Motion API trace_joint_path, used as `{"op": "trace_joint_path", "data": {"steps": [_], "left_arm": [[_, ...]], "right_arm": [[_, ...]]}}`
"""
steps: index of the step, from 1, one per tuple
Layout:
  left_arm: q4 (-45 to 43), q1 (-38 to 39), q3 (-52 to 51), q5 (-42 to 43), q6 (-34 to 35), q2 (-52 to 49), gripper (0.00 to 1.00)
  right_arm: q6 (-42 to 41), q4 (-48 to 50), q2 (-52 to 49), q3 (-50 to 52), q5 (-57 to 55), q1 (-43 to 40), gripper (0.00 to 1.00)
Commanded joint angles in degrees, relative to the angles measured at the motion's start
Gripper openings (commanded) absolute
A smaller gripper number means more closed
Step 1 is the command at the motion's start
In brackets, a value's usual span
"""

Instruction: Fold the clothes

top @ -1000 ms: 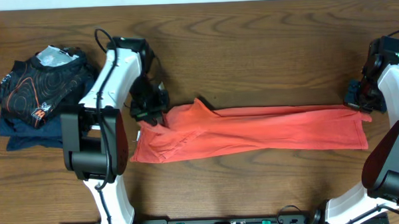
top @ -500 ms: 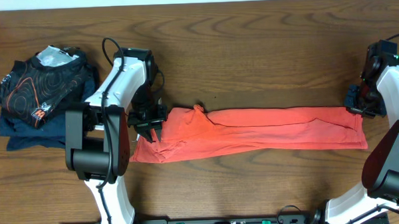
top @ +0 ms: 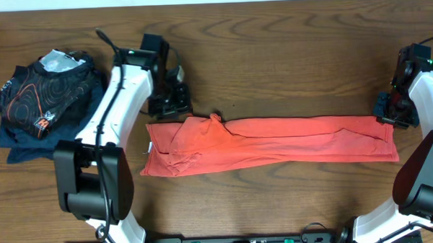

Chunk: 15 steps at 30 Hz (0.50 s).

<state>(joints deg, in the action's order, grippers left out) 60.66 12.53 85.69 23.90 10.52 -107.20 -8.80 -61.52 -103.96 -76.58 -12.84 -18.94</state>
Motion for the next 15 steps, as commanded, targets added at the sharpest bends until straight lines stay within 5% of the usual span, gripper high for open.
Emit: {"op": "trace_joint_path", "data": {"steps": [1,10,15], "left_arm": [[-2.2,4.2,-0.2,2.5,3.0,-1.1,0.49],[-7.7,10.7,-0.2,-6.5,14.7,-5.5,0.49],[-9.8,10.6,-0.2,-6.7,15.3,-7.9,0.49]], "right_arm": [[-0.6,0.0,0.7,0.5,0.3,-0.5,0.30],[-0.6,-0.1,0.7,0.5,0.4,-0.5,0.32],[-0.6,0.0,0.7,0.5,0.5,-0.5,0.32]]}}
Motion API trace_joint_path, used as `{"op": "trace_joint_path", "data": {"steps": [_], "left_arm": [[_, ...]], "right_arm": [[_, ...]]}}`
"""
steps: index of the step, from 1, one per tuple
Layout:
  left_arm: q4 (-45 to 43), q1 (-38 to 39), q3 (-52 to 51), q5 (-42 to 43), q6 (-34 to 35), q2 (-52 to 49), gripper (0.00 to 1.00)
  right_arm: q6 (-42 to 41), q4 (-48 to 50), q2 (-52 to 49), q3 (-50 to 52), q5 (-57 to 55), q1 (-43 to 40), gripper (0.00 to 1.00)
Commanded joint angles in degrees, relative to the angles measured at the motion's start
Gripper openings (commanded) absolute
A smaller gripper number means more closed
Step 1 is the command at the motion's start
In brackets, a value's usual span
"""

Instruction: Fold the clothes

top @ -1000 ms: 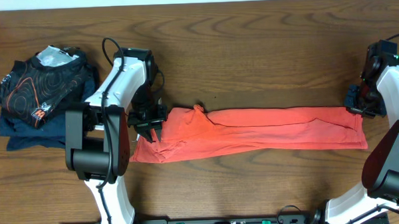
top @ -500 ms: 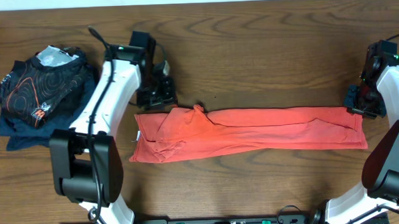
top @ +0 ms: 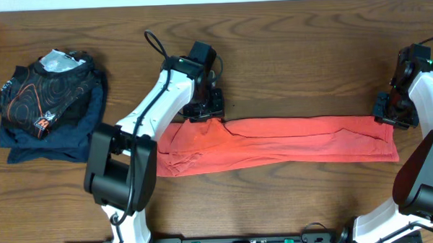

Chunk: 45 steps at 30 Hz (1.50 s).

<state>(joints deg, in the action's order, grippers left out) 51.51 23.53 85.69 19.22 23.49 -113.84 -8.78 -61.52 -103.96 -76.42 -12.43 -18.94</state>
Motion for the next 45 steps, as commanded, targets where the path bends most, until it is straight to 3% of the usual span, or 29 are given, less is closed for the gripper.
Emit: {"op": "trace_joint_path", "data": {"steps": [1,2,9,11,20,27,39,41,45], "left_arm": [[-1.0,-0.3,-0.2,-2.0,2.3,-1.8,0.49],[-1.1,-0.3,-0.2,-2.0,2.3,-2.1,0.48],[-1.3,-1.0,0.9,-1.9,1.6,-2.1,0.08],[-1.0,-1.1,1.0,-1.7,1.6,-1.7,0.06],[7.7,-0.7,1.0,11.3,-7.0,5.5,0.06],[8.9,4.5,1.0,11.0,-10.8,11.7,0.06],[5.7,15.2,-1.6,5.1,-10.8,9.9,0.07],[5.3,16.1,-1.7,4.6,-10.8,9.8,0.12],[5.2,17.5,-2.1,-0.9,-10.8,9.7,0.32]], "right_arm": [[-0.6,0.0,0.7,0.3,0.0,-0.5,0.32],[-0.6,0.0,0.7,0.3,0.1,-0.5,0.32],[-0.6,0.5,0.7,0.3,0.4,-0.6,0.32],[-0.6,0.5,0.7,0.3,0.5,-0.5,0.32],[-0.6,0.7,0.7,0.3,0.4,-0.5,0.32],[-0.6,0.9,0.7,0.3,0.5,-0.5,0.32],[-0.6,0.6,0.7,0.3,0.7,-0.5,0.32],[-0.6,0.6,0.7,0.3,0.8,-0.5,0.32],[-0.6,0.6,0.7,0.3,0.9,-0.5,0.33]]}}
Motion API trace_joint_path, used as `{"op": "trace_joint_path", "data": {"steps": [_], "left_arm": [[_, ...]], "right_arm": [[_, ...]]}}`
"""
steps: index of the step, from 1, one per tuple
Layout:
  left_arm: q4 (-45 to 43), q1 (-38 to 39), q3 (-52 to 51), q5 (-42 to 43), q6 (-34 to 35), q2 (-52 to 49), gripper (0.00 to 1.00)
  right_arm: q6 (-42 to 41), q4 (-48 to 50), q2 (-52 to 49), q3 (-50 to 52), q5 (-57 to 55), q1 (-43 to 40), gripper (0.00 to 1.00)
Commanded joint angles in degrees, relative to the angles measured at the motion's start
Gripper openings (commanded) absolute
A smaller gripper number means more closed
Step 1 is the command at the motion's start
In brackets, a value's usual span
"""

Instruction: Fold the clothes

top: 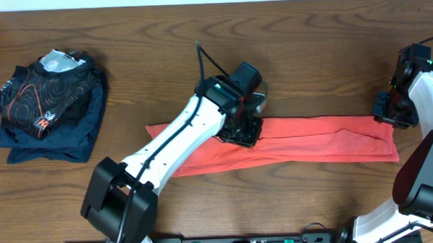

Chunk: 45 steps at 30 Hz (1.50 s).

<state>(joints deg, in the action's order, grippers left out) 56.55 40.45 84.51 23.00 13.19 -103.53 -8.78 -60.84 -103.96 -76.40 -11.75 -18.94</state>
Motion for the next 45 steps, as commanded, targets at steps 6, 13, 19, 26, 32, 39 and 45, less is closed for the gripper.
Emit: {"op": "trace_joint_path", "data": {"steps": [6,13,19,26,32,39,45], "left_arm": [[3.0,-1.8,-0.5,-10.4,0.9,0.8,0.25],[9.7,-9.7,-1.0,-15.2,5.5,2.5,0.25],[7.6,-13.7,-7.0,-11.4,7.9,2.5,0.30],[2.1,-13.6,-14.4,-12.7,5.6,2.4,0.50],[-4.1,-14.0,-18.2,-13.4,5.5,2.4,0.49],[-9.6,-14.4,-19.7,-13.7,4.4,2.4,0.07],[-8.7,-18.8,-19.0,-13.7,4.5,3.2,0.06]], "right_arm": [[-0.6,-0.1,0.7,0.3,0.2,-0.5,0.33],[-0.6,-0.2,0.7,0.3,0.2,-0.5,0.33],[-0.6,-0.3,0.7,0.3,0.2,-0.5,0.34],[-0.6,-0.3,0.7,0.3,0.2,-0.5,0.35],[-0.6,-0.5,0.7,0.3,0.2,-0.5,0.35],[-0.6,-0.7,0.7,0.3,0.2,-0.5,0.36],[-0.6,-0.7,0.7,0.3,0.2,-0.5,0.36]]}}
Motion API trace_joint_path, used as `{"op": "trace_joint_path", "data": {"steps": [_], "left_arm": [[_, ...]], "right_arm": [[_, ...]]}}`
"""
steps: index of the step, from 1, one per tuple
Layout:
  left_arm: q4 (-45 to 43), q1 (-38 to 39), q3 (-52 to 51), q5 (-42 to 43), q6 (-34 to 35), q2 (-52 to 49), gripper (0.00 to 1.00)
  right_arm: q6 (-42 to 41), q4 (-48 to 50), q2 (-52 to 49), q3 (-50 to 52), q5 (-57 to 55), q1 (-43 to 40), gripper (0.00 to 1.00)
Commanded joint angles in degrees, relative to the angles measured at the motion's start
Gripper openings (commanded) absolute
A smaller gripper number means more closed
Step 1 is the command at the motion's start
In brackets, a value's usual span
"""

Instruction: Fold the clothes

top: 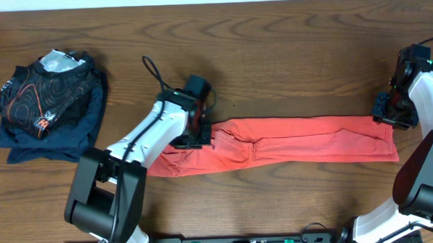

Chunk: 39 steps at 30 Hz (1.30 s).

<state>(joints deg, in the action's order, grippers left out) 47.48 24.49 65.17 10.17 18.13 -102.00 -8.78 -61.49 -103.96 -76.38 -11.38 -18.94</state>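
An orange-red garment (311,143) lies flat as a long strip across the middle of the wooden table. My left gripper (195,139) is down on the strip's left part, near its upper edge, and the arm hides the cloth under it. Small creases run just right of it. My right gripper (390,117) sits at the strip's upper right corner, touching the cloth. From overhead, neither gripper's fingers can be made out clearly.
At the far left lies a pile of dark clothes (50,106), a black top with orange line pattern over dark blue cloth. The table (286,54) runs on behind the garment; its front edge meets the arm bases at the bottom.
My left gripper has moved left from over the strip's middle to its left part. The cloth's left end now slants down to the lower left. The right arm has not moved.
My left gripper was first just off the garment's upper left corner, with the left end bunched and wide. Then it was at a bump on the upper edge, then over the middle, and now back on the left part. The right gripper stayed at the right corner throughout.
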Motion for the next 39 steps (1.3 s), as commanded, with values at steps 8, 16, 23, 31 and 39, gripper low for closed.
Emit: {"op": "trace_joint_path", "data": {"steps": [8,16,23,31,39], "left_arm": [[-2.3,-12.9,0.4,0.4,3.4,4.7,0.06],[-1.9,-10.8,-0.1,5.4,1.9,3.9,0.15],[1.2,-10.9,0.2,3.0,0.4,4.9,0.16],[7.8,-9.7,1.1,2.2,0.4,14.5,0.36],[11.2,-1.7,-3.1,2.3,4.8,15.8,0.40]], "right_arm": [[-0.6,0.4,0.7,0.3,-0.2,-0.5,0.36],[-0.6,0.4,0.7,0.3,-0.2,-0.5,0.36],[-0.6,0.4,0.7,0.3,-0.2,-0.5,0.36],[-0.6,0.4,0.7,0.3,-0.2,-0.5,0.38],[-0.6,0.3,0.7,0.3,-0.2,-0.5,0.39]]}}
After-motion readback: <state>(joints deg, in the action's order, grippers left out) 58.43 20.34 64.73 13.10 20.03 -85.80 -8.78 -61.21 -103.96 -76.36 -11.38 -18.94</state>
